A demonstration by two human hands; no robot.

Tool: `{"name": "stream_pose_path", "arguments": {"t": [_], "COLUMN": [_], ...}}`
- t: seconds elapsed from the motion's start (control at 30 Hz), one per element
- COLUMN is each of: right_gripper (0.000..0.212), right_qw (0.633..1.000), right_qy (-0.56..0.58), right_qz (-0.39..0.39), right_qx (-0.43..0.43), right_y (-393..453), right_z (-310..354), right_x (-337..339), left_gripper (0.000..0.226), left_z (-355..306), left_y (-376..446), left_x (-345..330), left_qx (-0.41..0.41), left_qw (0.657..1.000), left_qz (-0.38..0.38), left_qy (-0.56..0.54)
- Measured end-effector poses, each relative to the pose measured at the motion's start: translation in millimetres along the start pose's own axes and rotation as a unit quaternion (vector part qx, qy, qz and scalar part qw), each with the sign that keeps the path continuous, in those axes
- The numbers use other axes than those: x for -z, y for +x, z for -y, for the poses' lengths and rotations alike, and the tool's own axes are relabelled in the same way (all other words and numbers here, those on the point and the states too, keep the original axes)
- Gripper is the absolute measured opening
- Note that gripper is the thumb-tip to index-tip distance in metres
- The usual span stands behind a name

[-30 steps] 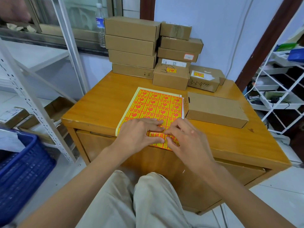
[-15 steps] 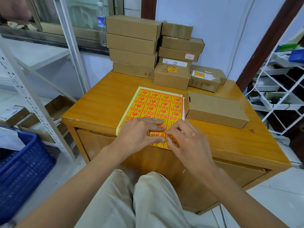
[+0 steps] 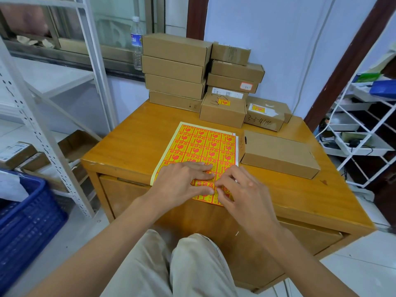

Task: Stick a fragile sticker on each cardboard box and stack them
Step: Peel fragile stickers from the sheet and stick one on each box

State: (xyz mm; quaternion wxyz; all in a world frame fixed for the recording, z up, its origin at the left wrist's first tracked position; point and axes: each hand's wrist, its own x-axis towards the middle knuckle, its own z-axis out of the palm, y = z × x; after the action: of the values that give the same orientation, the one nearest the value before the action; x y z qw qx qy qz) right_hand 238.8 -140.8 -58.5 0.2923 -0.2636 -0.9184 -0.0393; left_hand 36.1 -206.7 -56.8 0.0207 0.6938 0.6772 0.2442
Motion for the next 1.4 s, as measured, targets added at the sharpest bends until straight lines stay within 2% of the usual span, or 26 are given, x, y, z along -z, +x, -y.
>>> {"name": "stream_pose_path", "arguments": {"t": [0.17, 0.33, 0.5, 0.57, 0.67, 0.77, 0.87, 0.97, 1.17, 1.4], "right_gripper": [0.010, 0.025, 0.020, 0.021, 0.025, 0.021, 0.016, 0.015, 0.012, 0.011], "right_qw": [0.998, 0.979, 0.977, 0.971, 0.957, 0.943, 0.936, 0.936, 0.931, 0.930], "right_qy": [0.043, 0.159, 0.167, 0.186, 0.224, 0.255, 0.273, 0.277, 0.270, 0.256], "right_qz": [0.021, 0.067, 0.084, 0.088, 0.110, 0.143, 0.153, 0.145, 0.170, 0.199], "right_qx": [-0.046, -0.106, -0.105, -0.122, -0.149, -0.158, -0.160, -0.161, -0.178, -0.175], "right_y": [1.1, -2.1, 0.5, 5.8, 15.5, 23.0, 24.8, 25.3, 30.8, 39.6], "right_z": [-2.7, -11.9, -13.9, -12.8, -14.9, -18.8, -21.0, -23.2, -22.1, -23.6], "right_x": [-2.2, 0.0, -0.8, -3.9, -3.1, 1.6, 4.2, 5.7, 10.5, 16.6], "left_gripper": [0.057, 0.061, 0.074, 0.069, 0.047, 0.033, 0.032, 0.026, 0.031, 0.029], "left_z": [-0.2, 4.6, 3.8, 1.8, 1.7, -2.4, -4.7, -8.9, -11.1, -5.9], "left_y": [1.6, 2.4, 6.1, 9.2, 8.6, 6.8, 8.6, 12.1, 17.2, 14.3], "left_x": [0.6, -3.4, 1.4, 2.8, 0.3, -2.3, -1.5, 4.1, 13.3, 12.0], "left_qx": [-0.001, -0.022, -0.058, -0.077, -0.098, -0.080, -0.029, -0.011, -0.017, -0.037], "left_qw": [1.000, 1.000, 0.997, 0.995, 0.994, 0.995, 0.999, 1.000, 0.999, 0.999], "left_qz": [0.005, -0.018, -0.001, -0.009, -0.049, -0.055, -0.042, -0.027, 0.023, 0.002], "left_qy": [-0.003, -0.004, 0.053, 0.069, 0.026, 0.016, -0.014, -0.006, 0.021, 0.012]}}
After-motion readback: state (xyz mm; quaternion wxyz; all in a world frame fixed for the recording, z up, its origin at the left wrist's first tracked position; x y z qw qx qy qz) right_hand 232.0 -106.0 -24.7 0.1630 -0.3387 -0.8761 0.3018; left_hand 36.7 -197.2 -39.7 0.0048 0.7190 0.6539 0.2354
